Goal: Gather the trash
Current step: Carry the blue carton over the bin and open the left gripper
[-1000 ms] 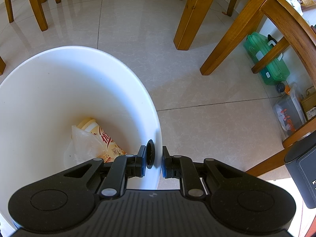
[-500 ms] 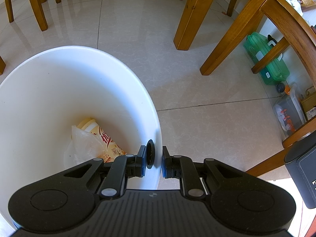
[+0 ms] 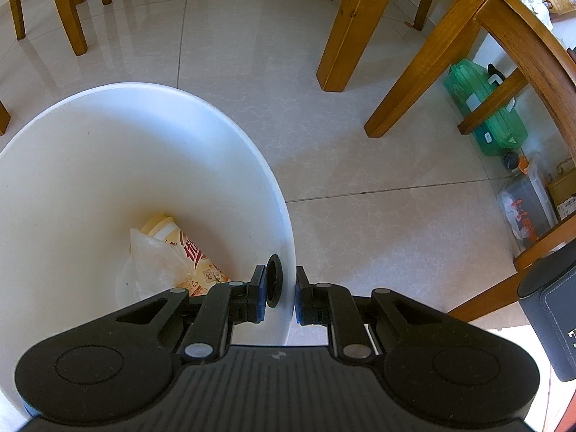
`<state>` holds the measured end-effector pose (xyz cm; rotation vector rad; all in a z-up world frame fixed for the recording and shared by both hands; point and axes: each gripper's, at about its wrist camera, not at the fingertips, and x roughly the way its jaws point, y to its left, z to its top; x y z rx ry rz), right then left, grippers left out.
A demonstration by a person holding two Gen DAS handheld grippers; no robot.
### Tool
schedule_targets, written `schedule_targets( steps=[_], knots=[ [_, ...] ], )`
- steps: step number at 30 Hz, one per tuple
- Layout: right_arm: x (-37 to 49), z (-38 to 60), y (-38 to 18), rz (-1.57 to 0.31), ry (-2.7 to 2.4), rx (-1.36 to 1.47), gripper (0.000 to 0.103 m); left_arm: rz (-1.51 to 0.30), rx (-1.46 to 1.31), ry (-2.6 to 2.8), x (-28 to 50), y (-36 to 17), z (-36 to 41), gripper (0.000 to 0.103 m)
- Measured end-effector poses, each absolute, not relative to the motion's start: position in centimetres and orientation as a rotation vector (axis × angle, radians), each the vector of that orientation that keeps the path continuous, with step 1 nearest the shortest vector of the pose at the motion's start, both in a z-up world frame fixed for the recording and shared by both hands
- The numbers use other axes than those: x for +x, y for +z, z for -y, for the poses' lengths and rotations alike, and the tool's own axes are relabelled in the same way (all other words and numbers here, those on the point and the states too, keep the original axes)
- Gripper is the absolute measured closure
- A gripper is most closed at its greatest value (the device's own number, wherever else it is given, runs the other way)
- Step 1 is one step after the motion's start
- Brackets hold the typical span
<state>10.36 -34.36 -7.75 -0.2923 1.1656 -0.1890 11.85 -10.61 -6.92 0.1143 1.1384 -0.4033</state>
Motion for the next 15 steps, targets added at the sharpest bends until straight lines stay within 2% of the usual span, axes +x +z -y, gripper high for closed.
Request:
schedule_targets(
  steps=[4, 9, 11, 12, 13, 15],
  knots=[
    [10.3, 34.4, -7.8, -1.165, -0.187, -0.293, 0.084, -1.031, 0.119, -0.513, 12.6, -1.7, 14.9, 0.045],
    [10.3, 34.3, -7.8, -1.165, -0.186, -0.294, 0.084, -0.94, 0.093, -0.61, 15.0, 0.0, 19.3, 0.045],
    [10.3, 34.4, -7.8, -1.165, -0.185, -0.295, 0.084, -0.93, 0.099, -0.624, 15.7, 0.3, 20.8, 0.031],
    [10.3, 34.4, -7.8, -1.165, -0.185, -0.293, 0.084, -0.925, 0.103, -0.613, 15.8, 0.1, 21.3, 0.013],
    [10.3, 34.4, -7.8, -1.165, -0.184, -0.293, 0.084, -0.913, 0.103, -0.585, 15.7, 0.2, 21.6, 0.004],
    [10.3, 34.3, -7.8, -1.166, -0.183, -0.291, 0.084, -0.875, 0.097, -0.565, 15.5, 0.3, 21.5, 0.004]
  ],
)
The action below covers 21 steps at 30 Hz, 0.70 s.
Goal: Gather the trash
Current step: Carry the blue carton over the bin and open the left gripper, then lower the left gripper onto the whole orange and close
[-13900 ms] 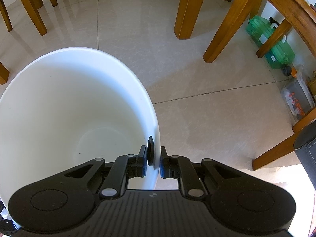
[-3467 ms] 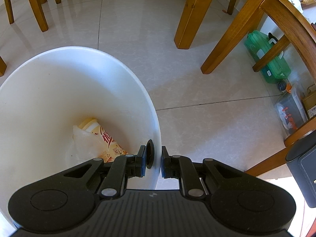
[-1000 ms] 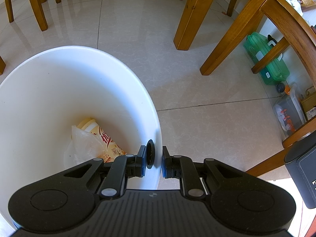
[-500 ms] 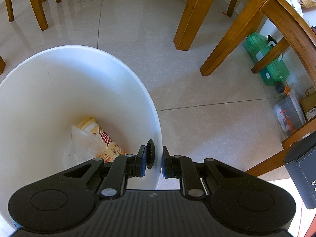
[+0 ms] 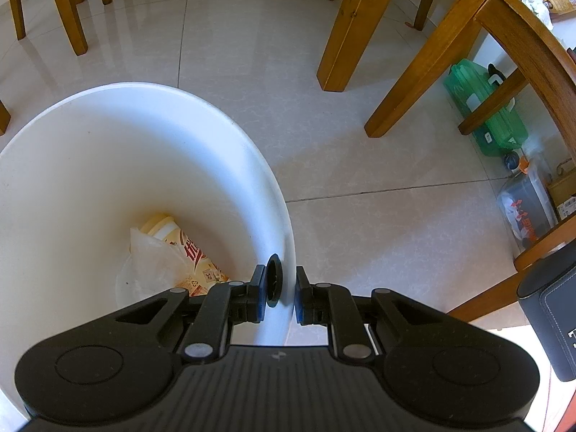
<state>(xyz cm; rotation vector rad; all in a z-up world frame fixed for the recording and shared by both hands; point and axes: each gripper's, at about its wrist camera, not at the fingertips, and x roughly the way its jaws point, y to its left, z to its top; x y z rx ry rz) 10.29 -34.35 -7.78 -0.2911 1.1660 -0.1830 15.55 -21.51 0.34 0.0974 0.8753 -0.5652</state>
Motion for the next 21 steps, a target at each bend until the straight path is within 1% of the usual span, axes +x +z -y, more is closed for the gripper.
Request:
schedule_targets(
  steps=[6, 10, 13, 17, 21],
  knots=[
    [10.3, 34.4, -7.8, -1.174, -0.167, -0.286, 0.081, -0.895, 0.101, -0.525, 15.9, -0.9, 18.5, 0.004],
    [10.3, 34.3, -7.9, -1.17, -0.156, -0.294, 0.081, -0.881, 0.089, -0.473, 15.6, -1.8, 15.6, 0.003],
    [10.3, 34.3, -8.0, -1.17, -0.156, -0.288, 0.081, -0.904, 0.066, -0.45, 15.6, -2.8, 13.9, 0.003],
    [10.2, 34.2, -8.0, -1.167, -0.157, -0.302, 0.081, -0.941, 0.028, -0.395, 15.7, -4.6, 11.4, 0.003],
    [10.1, 34.1, -8.0, -1.166, -0.157, -0.304, 0.081, -0.953, 0.017, -0.321, 15.3, -7.7, 9.3, 0.003]
  ],
)
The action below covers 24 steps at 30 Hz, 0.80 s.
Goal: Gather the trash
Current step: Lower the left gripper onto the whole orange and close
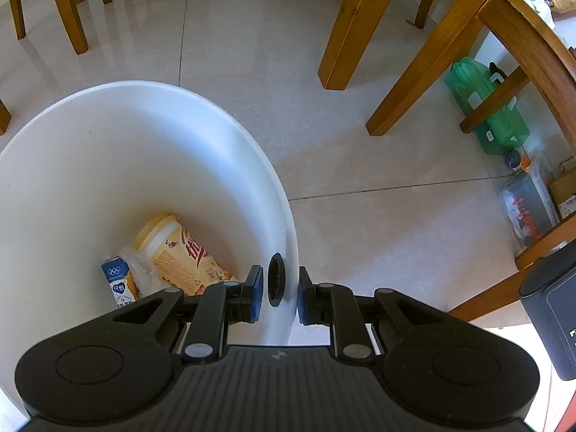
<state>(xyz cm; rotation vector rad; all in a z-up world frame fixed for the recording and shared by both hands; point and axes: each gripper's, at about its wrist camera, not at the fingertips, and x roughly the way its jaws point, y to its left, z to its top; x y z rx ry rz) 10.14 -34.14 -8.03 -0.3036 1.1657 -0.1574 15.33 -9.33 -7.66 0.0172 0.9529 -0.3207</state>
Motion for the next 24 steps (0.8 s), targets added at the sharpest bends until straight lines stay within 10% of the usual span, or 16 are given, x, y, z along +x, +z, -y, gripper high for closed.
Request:
schedule_targets(
  steps=[24],
  knots=[
    [10.0, 33.6, -8.3, -1.138, -0.172, -0.373, 0.081, -1.098, 0.024, -0.098, 12.9, -29.1, 4.2, 0.009]
  ],
)
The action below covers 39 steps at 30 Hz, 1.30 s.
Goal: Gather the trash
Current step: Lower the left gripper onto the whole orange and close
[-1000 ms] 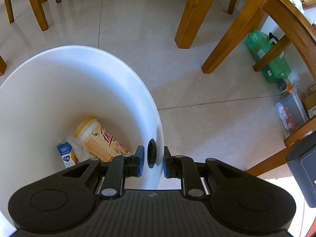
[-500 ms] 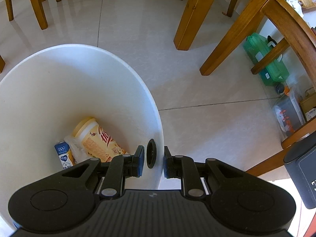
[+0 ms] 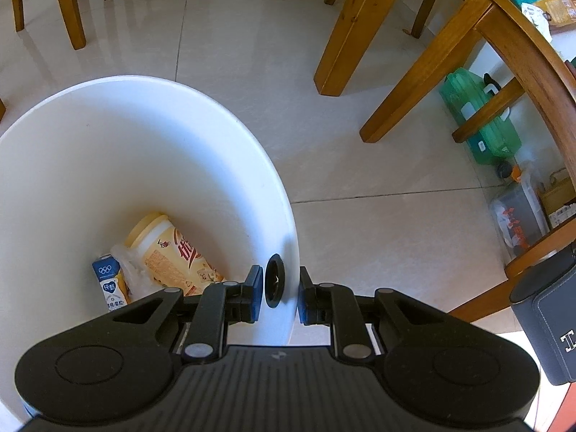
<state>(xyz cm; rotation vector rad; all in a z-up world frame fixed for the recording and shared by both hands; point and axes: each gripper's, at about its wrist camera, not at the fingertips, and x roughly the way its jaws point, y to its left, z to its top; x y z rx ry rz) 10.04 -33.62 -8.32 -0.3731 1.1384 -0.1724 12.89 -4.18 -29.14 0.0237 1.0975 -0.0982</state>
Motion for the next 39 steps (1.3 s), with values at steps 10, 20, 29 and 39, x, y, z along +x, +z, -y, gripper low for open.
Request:
schedule_targets(
  steps=[10, 20, 29, 39],
  knots=[
    [10.1, 33.6, -8.3, -1.135, -0.172, -0.374, 0.08, -1.148, -0.069, -0.016, 15.2, -31.6, 3.3, 0.012],
    [10.1, 33.8, -8.1, -1.134, -0.162, -0.372, 0.08, -1.163, -0.062, 0.013, 16.5, -32.3, 3.4, 0.026],
    [10.2, 33.9, -8.1, -1.141, -0.152, -0.365, 0.08, -1.177, -0.046, 0.002, 15.3, -32.0, 3.2, 0.037],
    [10.2, 33.9, -8.1, -1.143, -0.15, -0.358, 0.08, -1.219, -0.022, -0.039, 13.0, -30.5, 2.5, 0.039]
  ],
)
